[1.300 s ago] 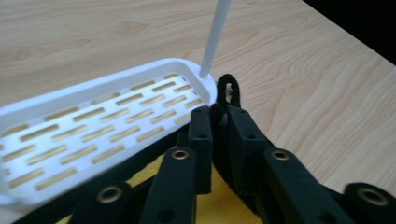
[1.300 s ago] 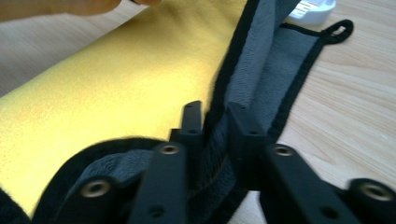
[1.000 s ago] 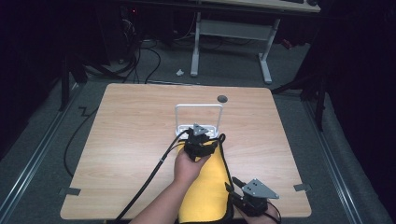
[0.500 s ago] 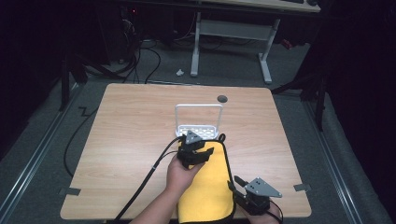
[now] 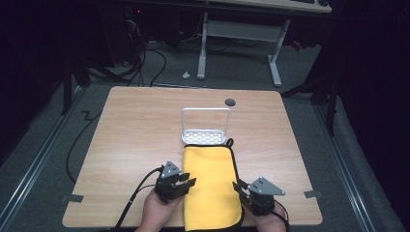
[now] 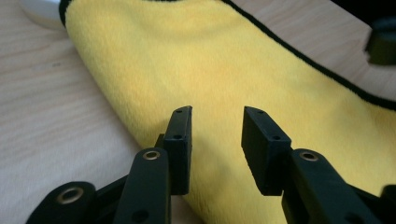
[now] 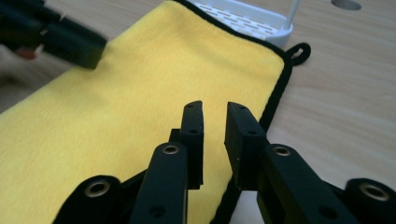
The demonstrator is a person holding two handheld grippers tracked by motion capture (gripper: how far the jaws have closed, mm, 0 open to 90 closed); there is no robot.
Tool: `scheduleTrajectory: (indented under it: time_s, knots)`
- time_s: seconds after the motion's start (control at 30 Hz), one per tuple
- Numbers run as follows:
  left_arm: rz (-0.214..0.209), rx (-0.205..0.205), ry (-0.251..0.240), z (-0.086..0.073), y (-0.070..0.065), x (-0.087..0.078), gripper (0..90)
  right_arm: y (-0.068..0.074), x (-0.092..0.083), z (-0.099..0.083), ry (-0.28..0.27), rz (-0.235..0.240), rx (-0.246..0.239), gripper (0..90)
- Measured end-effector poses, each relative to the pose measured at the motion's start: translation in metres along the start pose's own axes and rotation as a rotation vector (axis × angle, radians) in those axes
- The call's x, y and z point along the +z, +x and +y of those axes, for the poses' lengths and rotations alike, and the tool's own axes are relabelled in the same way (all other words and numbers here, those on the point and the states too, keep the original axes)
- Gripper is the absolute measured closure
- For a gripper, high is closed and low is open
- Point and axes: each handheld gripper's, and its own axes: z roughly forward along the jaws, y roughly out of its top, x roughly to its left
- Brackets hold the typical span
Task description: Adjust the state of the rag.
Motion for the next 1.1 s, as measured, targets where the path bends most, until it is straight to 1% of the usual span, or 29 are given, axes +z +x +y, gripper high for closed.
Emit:
scheduleTrajectory:
  time_s: [0.07,0.1,0.17,0.2,0.27,0.3,0.37,0.4,0.5,0.6,0.7,0.77,0.83,0.97,1.0,1.1]
  knots:
    - [0.001,0.003,0.002,-0.002,0.001,0.001,64.2,-0.004,0.013,0.010,0.017,-0.006,-0.016,80.6]
    - [0.003,0.001,0.001,-0.002,0.002,0.003,64.3,-0.007,0.020,0.014,0.034,-0.017,-0.016,81.0]
    - [0.001,-0.003,0.001,0.001,0.004,0.007,64.5,-0.014,0.038,0.021,0.076,-0.013,0.007,81.5]
    - [0.008,0.001,0.004,0.002,0.005,0.010,64.4,-0.017,0.047,0.024,0.104,-0.018,0.004,81.5]
    - [0.015,0.003,0.018,0.007,0.008,0.015,63.0,-0.023,0.062,0.024,0.153,-0.027,0.013,81.6]
    - [0.025,0.007,0.028,0.008,0.009,0.018,62.8,-0.026,0.069,0.023,0.177,-0.032,0.010,81.7]
    - [0.040,0.023,0.054,0.009,0.010,0.023,63.0,-0.027,0.079,0.018,0.224,-0.043,0.007,81.9]
    - [0.039,0.029,0.068,0.008,0.011,0.025,63.2,-0.027,0.080,0.016,0.216,-0.048,0.004,81.9]
    - [0.044,0.063,0.067,0.005,0.010,0.023,64.8,-0.024,0.077,0.015,0.217,-0.047,-0.002,81.8]
    - [0.036,0.074,0.073,0.001,0.010,0.017,65.0,-0.022,0.072,0.011,0.208,-0.031,0.008,81.1]
    - [0.019,0.076,0.074,-0.005,0.009,0.010,64.8,-0.016,0.067,0.007,0.200,-0.012,0.015,80.3]
    - [0.008,0.080,0.082,-0.009,0.007,0.004,64.7,-0.010,0.064,0.004,0.193,-0.004,0.001,79.8]
    - [-0.009,0.075,0.088,-0.014,0.005,-0.002,64.4,-0.005,0.059,0.002,0.191,0.007,0.002,79.5]
    - [-0.032,0.100,0.102,-0.024,-0.001,-0.014,63.2,0.005,0.051,-0.004,0.187,0.032,-0.005,78.9]
    - [-0.036,0.098,0.104,-0.026,-0.002,-0.016,63.0,0.007,0.049,-0.005,0.183,0.037,-0.008,78.7]
    - [-0.041,0.103,0.093,-0.030,-0.003,-0.020,62.6,0.013,0.044,-0.010,0.172,0.041,-0.027,78.3]
